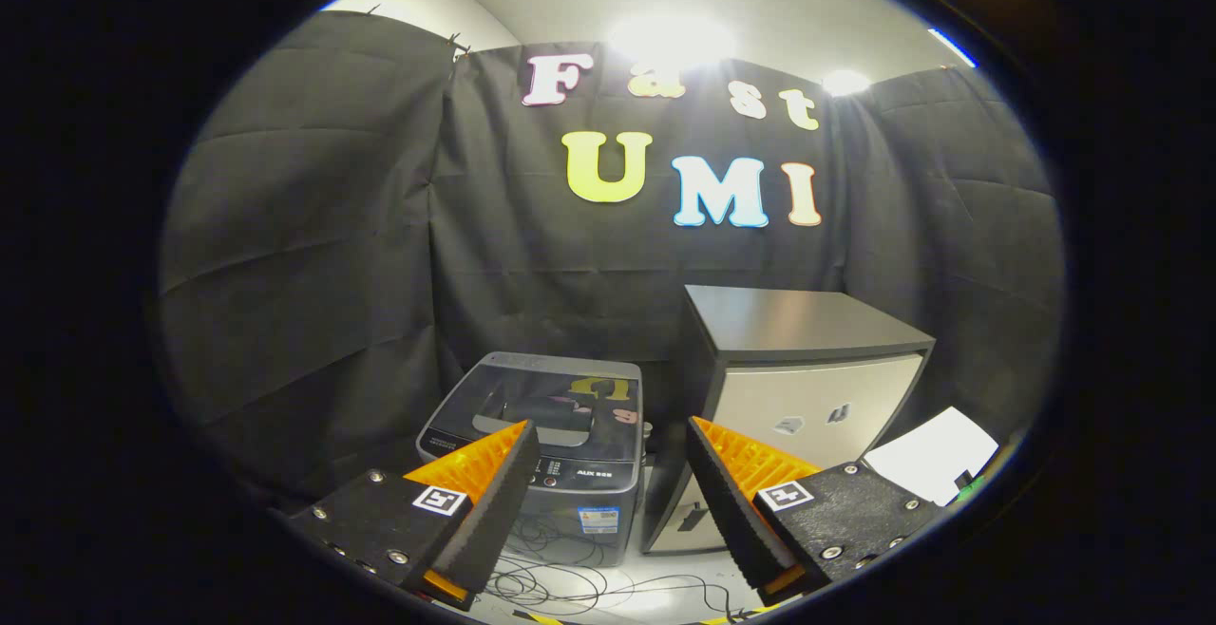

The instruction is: Put the clothes into the washing machine and then close the washing machine lid.

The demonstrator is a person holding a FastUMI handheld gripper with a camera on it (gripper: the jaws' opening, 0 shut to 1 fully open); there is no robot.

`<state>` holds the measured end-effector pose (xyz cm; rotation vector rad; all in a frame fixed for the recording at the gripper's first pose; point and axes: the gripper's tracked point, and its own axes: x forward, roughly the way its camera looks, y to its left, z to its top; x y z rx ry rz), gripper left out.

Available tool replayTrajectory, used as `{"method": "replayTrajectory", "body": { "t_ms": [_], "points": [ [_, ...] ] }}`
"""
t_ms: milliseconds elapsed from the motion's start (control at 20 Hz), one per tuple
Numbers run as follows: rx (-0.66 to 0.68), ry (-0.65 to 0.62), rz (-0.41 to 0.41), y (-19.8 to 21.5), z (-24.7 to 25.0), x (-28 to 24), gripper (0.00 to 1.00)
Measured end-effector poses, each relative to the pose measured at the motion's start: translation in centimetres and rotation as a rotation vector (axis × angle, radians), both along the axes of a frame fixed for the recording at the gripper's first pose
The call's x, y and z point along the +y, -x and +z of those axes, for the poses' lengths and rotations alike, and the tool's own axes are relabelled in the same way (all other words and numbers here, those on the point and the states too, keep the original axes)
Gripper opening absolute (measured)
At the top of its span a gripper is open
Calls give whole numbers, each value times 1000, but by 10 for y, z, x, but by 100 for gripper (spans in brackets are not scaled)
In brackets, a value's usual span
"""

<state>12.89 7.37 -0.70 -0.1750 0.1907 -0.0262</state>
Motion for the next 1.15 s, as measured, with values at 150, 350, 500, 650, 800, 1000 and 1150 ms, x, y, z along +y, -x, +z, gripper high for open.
{"method": "replayTrajectory", "body": {
  "t_ms": [150, 350, 500, 650, 800, 1000, 1150],
  "points": [
    [-29, 4, 24, 38, 9, -15, 96],
    [-51, 2, 65, 87, 13, -25, 96],
    [-59, 5, 86, 125, 12, -29, 96],
    [-62, 6, 100, 154, 11, -32, 96],
    [-58, -14, 104, 175, 6, -37, 96],
    [-70, -26, 107, 193, 5, -40, 96],
    [-70, -35, 125, 199, 1, -38, 96]
  ]
}}
